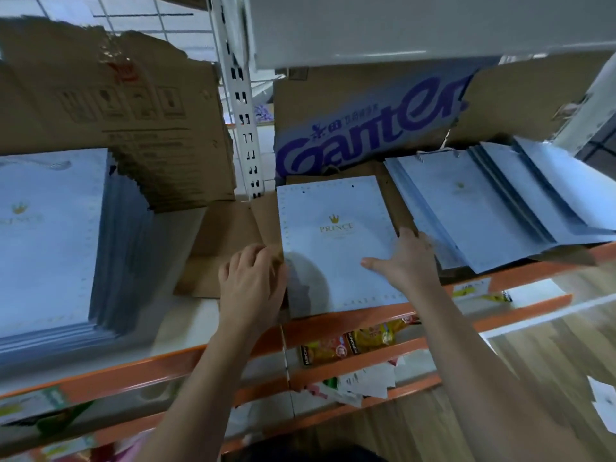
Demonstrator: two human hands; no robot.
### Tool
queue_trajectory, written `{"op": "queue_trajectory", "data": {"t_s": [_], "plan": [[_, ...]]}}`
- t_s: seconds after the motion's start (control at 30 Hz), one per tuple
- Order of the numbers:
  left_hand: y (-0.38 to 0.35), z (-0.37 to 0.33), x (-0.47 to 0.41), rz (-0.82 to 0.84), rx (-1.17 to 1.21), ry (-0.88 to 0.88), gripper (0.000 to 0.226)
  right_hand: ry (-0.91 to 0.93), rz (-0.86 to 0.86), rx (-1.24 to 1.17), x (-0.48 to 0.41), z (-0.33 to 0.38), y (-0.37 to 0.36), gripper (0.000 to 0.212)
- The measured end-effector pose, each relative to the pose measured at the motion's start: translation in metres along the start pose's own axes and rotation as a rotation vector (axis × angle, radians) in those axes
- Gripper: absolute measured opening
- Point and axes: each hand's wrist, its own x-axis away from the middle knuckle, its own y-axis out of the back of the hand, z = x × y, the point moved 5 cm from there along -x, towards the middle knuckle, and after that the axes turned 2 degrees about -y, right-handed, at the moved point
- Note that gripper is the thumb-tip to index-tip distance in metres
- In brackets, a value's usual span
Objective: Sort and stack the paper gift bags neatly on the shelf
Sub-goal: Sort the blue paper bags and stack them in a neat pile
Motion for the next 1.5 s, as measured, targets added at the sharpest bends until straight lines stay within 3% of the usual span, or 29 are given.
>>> {"op": "queue_trajectory", "data": {"t_s": [0.53,0.73,0.97,1.33,1.5], "plan": [[-0.021,-0.019,0.006,-0.006,0.094,0.215,0.039,0.166,-0.044,-0.153,0.002,-0.01,0.015,0.061],[-0.007,-0.01,0.005,-0.042,0.108,0.183,0.032,0.231,-0.011,-0.348,-0.001,-0.009,0.013,0.039],[0.002,-0.005,-0.013,-0.004,0.095,0.094,0.042,0.126,-0.016,-0.678,0.003,-0.007,0.025,0.015],[-0.021,-0.067,-0.026,-0.02,0.209,0.008,0.046,0.019,-0.275,-0.927,-0.017,-0.096,0.097,0.017],[-0.041,-0.123,-0.036,-0.097,0.217,0.013,0.039,0.028,-0.318,-0.83,-0.056,-0.149,0.126,0.032]]}}
